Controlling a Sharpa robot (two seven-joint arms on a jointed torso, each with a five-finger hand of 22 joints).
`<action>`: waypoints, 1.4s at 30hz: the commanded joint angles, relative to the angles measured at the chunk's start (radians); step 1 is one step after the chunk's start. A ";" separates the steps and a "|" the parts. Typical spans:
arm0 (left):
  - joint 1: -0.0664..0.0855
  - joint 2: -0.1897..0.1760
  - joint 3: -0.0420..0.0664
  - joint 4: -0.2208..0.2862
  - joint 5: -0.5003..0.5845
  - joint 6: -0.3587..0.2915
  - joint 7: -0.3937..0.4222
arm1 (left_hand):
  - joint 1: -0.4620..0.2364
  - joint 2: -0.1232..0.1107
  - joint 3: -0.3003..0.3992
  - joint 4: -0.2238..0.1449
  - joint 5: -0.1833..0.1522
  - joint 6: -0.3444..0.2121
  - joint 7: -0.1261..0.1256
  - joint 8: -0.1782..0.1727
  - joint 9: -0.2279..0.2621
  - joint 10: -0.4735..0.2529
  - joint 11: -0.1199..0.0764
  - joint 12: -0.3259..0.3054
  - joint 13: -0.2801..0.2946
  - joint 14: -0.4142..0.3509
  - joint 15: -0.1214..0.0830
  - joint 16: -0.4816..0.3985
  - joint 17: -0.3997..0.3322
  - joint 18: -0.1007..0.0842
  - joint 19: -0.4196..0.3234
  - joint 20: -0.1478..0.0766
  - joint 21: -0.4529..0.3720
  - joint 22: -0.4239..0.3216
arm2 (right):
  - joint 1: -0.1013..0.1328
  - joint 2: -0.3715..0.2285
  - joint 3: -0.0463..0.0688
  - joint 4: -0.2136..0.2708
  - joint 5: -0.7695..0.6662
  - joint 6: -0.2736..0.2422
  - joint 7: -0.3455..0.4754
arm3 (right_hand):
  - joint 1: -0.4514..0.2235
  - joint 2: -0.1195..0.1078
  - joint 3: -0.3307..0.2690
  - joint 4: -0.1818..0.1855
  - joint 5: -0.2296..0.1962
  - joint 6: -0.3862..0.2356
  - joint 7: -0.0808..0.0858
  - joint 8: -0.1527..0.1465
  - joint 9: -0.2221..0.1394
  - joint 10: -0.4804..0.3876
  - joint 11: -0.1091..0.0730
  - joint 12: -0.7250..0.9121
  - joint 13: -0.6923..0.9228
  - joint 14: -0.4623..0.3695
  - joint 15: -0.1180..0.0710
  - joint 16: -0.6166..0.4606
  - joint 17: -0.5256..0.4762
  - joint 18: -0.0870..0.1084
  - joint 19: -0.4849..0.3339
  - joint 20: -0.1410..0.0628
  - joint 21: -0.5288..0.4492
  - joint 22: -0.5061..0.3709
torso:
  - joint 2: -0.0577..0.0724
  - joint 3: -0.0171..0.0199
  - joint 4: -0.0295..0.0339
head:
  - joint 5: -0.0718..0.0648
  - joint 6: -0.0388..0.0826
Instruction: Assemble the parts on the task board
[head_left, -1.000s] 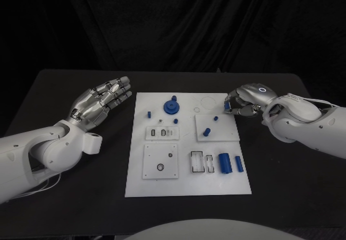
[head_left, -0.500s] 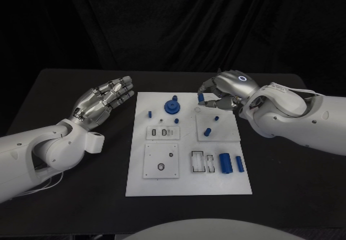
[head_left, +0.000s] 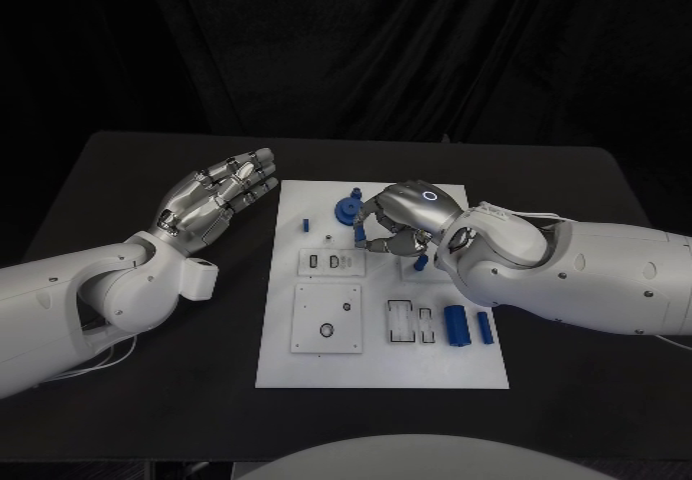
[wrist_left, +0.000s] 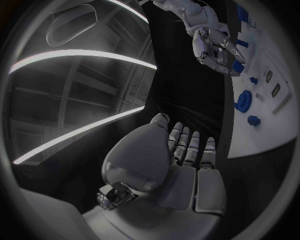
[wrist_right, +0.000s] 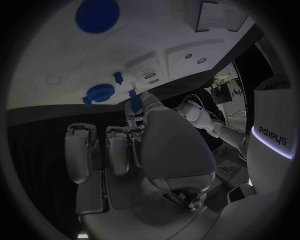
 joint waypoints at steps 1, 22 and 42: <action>-0.001 0.004 0.001 -0.001 0.003 0.012 0.009 | 0.004 -0.003 0.007 0.000 0.003 -0.004 0.001 0.004 0.000 -0.002 0.008 0.005 0.000 -0.003 0.007 0.004 0.001 0.009 -0.002 0.007 0.001 0.001 | -0.010 0.013 0.001 -0.010 -0.025 0.044 -0.073 | -0.001 -0.003 -0.001 -0.008 0.005 -0.002 0.008 0.003 0.022 0.102 0.003 0.003 0.263 0.102 -0.002 0.003 0.263 0.010 0.062 -0.003 -0.004 0.240 | -0.001 -0.0011 0.0019 | -0.001 -0.006; -0.002 0.013 0.001 -0.008 0.003 0.018 0.005 | 0.003 -0.004 0.010 0.000 0.003 -0.009 0.001 0.003 -0.001 -0.005 0.008 0.001 0.000 -0.004 0.007 0.003 0.001 0.009 -0.002 0.007 0.001 0.001 | -0.026 0.028 0.001 -0.004 -0.030 0.100 -0.105 | -0.011 -0.004 -0.004 -0.007 -0.003 -0.013 0.014 -0.001 0.025 0.102 0.010 0.003 0.263 0.102 0.003 0.003 0.263 0.013 0.056 0.001 -0.015 0.236 | -0.001 0.0000 -0.0010 | 0.008 -0.016; -0.004 0.015 0.001 -0.017 0.003 0.021 0.003 | 0.003 -0.005 0.011 -0.001 0.003 -0.012 0.002 0.002 -0.001 -0.007 0.008 0.000 -0.001 -0.005 0.007 0.002 0.001 0.009 -0.003 0.008 0.000 0.001 | -0.043 0.034 0.001 -0.011 -0.030 0.126 -0.107 | -0.016 -0.003 -0.005 -0.010 -0.013 -0.029 0.020 -0.009 0.026 0.102 0.015 0.003 0.263 0.102 0.008 0.003 0.263 0.015 0.049 0.006 -0.026 0.232 | -0.001 -0.0007 -0.0003 | 0.012 -0.021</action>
